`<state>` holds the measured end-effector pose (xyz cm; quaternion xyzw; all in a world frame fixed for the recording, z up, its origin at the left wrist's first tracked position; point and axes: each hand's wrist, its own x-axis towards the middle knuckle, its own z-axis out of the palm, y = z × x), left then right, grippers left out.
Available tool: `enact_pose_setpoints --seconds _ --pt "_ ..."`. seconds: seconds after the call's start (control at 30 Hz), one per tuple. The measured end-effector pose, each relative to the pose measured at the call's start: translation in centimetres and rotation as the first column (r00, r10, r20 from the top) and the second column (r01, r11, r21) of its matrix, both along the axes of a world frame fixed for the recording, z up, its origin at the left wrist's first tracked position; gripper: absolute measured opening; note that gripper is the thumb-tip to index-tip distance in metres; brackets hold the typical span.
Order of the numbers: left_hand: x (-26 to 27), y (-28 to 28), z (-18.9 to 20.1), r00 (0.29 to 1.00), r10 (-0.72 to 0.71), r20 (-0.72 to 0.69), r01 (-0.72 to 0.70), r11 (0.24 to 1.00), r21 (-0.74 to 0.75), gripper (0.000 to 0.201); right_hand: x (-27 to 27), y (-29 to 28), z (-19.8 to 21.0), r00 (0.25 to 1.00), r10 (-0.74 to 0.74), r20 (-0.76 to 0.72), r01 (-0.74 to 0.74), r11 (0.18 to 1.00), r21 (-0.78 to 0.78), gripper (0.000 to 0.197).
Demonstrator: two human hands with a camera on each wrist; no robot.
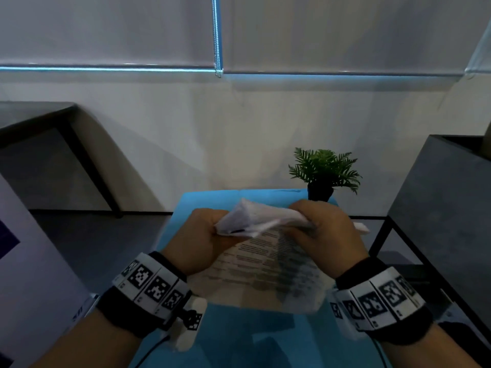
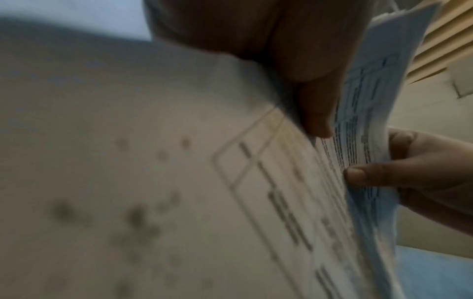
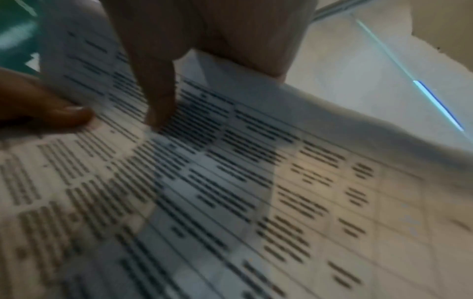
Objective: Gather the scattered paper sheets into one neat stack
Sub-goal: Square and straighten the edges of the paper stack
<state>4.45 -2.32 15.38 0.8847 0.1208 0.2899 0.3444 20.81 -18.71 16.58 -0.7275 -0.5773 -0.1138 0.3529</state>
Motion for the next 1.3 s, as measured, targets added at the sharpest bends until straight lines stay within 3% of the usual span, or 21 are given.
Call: enact_pose_setpoints --seconds 0.07,0.13,0.2,0.23,0.3,0.4,0.43,0.47,0.5,0.53,0.6,0.63,0.7,0.8,0.9,1.0,1.03,1.1,1.17,1.23,1.3 --pt "-0.6 0.4 -0.9 0.998 0.061 0.008 -0.057 0.968 -0.246 0.047 1.2 -0.5 -0.6 0.988 -0.149 -0.030 0.145 0.982 -0.121 0.035" --pt "-1.6 1.3 -1.9 0.996 0.087 0.015 -0.071 0.885 -0.460 0.045 2.8 -1.3 -1.8 0.962 -0.264 -0.071 0.246 0.949 -0.199 0.046" --pt "-2.5 2.4 -2.9 0.995 0.094 0.016 -0.066 0.800 -0.596 0.049 3.9 -1.9 -2.7 0.900 -0.302 -0.315 0.257 0.950 -0.179 0.053" --pt "-2.7 2.8 -3.4 0.995 0.096 0.017 -0.062 0.756 -0.652 0.054 4.4 -1.9 -3.5 0.828 -0.275 -0.489 0.238 0.962 -0.137 0.059" --pt "-2.6 3.6 -4.8 0.996 0.081 0.035 -0.027 0.653 -0.757 0.069 5.1 -1.6 -5.1 0.583 -0.081 -0.808 0.132 0.991 -0.004 0.076" --pt "-2.1 4.2 -7.1 0.999 0.024 0.046 0.031 0.441 -0.897 0.076 5.7 -1.1 -8.2 0.057 0.146 -0.988 -0.111 0.984 0.139 0.085" --pt "-1.9 4.5 -7.8 1.000 -0.002 0.030 0.028 0.383 -0.923 0.074 5.8 -0.9 -9.0 -0.056 0.133 -0.989 -0.155 0.978 0.141 0.078" --pt "-1.6 4.8 -8.6 1.000 -0.006 -0.011 -0.008 0.346 -0.938 0.071 5.9 -0.7 -9.7 -0.099 0.096 -0.990 -0.175 0.978 0.113 0.074" --pt "-1.2 5.0 -9.3 0.996 0.025 -0.080 -0.084 0.340 -0.937 0.064 6.1 -0.4 -10.4 -0.086 0.041 -0.995 -0.174 0.983 0.056 0.072" --pt "-0.7 5.0 -9.9 0.984 0.083 -0.158 -0.177 0.372 -0.911 0.054 6.0 0.0 -10.7 -0.023 -0.029 -0.999 -0.157 0.987 -0.025 0.068" --pt "0.6 4.6 -10.3 0.936 0.220 -0.274 -0.350 0.517 -0.781 0.026 5.5 1.3 -10.5 0.183 -0.146 -0.972 -0.017 0.988 -0.152 0.032" --pt "1.3 4.1 -10.5 0.913 0.303 -0.274 -0.405 0.580 -0.707 0.014 5.0 1.9 -10.3 0.292 -0.199 -0.935 0.081 0.980 -0.184 0.016" --pt "2.2 2.8 -10.1 0.900 0.409 -0.151 -0.390 0.601 -0.697 0.007 4.1 2.6 -9.9 0.446 -0.215 -0.869 0.253 0.962 -0.108 0.011" --pt "2.4 1.8 -9.5 0.907 0.419 0.034 -0.237 0.576 -0.782 0.014 3.0 2.1 -9.3 0.486 -0.067 -0.871 0.358 0.925 0.129 0.018" --pt "2.0 2.3 -9.9 0.912 0.405 0.071 -0.204 0.594 -0.778 0.017 2.3 1.4 -9.2 0.499 0.009 -0.866 0.342 0.917 0.207 0.026" --pt "1.9 2.7 -9.8 0.919 0.387 0.074 -0.218 0.657 -0.722 0.056 2.2 1.3 -9.5 0.489 0.066 -0.870 0.333 0.907 0.256 0.043" --pt "1.9 2.7 -9.6 0.912 0.399 0.095 -0.225 0.680 -0.698 0.060 2.4 1.3 -9.7 0.495 0.066 -0.866 0.343 0.901 0.265 0.050" --pt "2.0 2.7 -9.1 0.886 0.435 0.160 -0.256 0.746 -0.615 0.067 3.0 1.3 -9.9 0.567 0.041 -0.823 0.335 0.901 0.276 0.071" --pt "2.0 2.7 -8.4 0.877 0.433 0.208 -0.303 0.835 -0.459 0.073 3.5 1.2 -9.6 0.693 -0.001 -0.721 0.290 0.916 0.278 0.076" --pt "2.0 2.9 -8.1 0.886 0.402 0.232 -0.312 0.886 -0.344 0.062 3.8 1.2 -9.1 0.809 -0.068 -0.584 0.254 0.936 0.243 0.060" --pt "2.0 3.0 -7.9 0.892 0.390 0.231 -0.301 0.891 -0.340 0.037 4.2 1.2 -9.1 0.859 -0.113 -0.499 0.246 0.946 0.209 0.038"
